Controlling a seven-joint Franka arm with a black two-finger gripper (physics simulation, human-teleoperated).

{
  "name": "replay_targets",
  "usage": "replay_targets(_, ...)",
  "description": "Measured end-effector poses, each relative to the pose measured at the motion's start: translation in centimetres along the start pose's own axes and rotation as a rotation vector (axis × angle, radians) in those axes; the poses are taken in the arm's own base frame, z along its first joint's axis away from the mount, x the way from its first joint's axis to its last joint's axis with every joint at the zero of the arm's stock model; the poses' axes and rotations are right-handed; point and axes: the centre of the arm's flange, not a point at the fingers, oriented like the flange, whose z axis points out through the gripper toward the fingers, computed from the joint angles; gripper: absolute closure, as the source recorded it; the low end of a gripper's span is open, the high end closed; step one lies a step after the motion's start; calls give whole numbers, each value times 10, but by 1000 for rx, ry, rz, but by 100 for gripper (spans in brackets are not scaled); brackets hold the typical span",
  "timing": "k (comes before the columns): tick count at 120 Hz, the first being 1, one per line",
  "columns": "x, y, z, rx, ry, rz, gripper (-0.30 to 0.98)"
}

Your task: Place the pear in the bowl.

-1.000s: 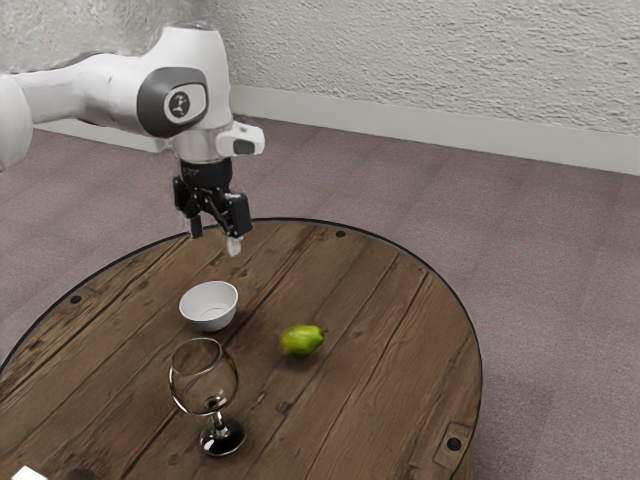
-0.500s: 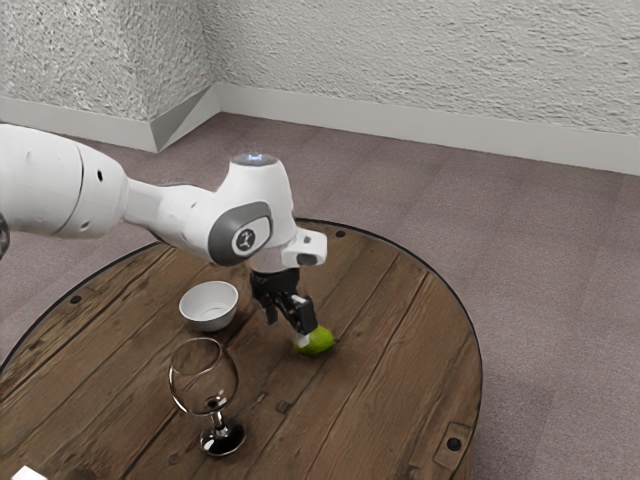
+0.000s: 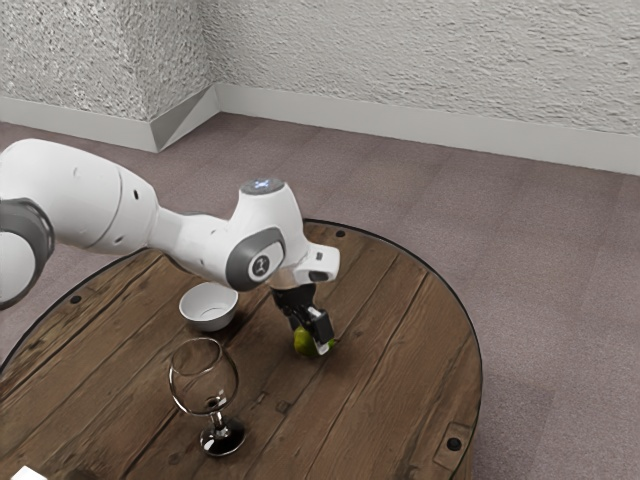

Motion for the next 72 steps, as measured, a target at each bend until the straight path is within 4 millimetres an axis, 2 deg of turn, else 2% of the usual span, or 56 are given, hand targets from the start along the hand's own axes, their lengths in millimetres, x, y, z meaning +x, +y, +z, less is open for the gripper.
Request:
replay_targets(35, 4, -2, -3, 3, 38, 22, 26)
replay_targets(59, 8, -7, -36, 25, 74, 30, 34)
replay_targets(72, -2, -35, -60, 34, 74, -18, 36)
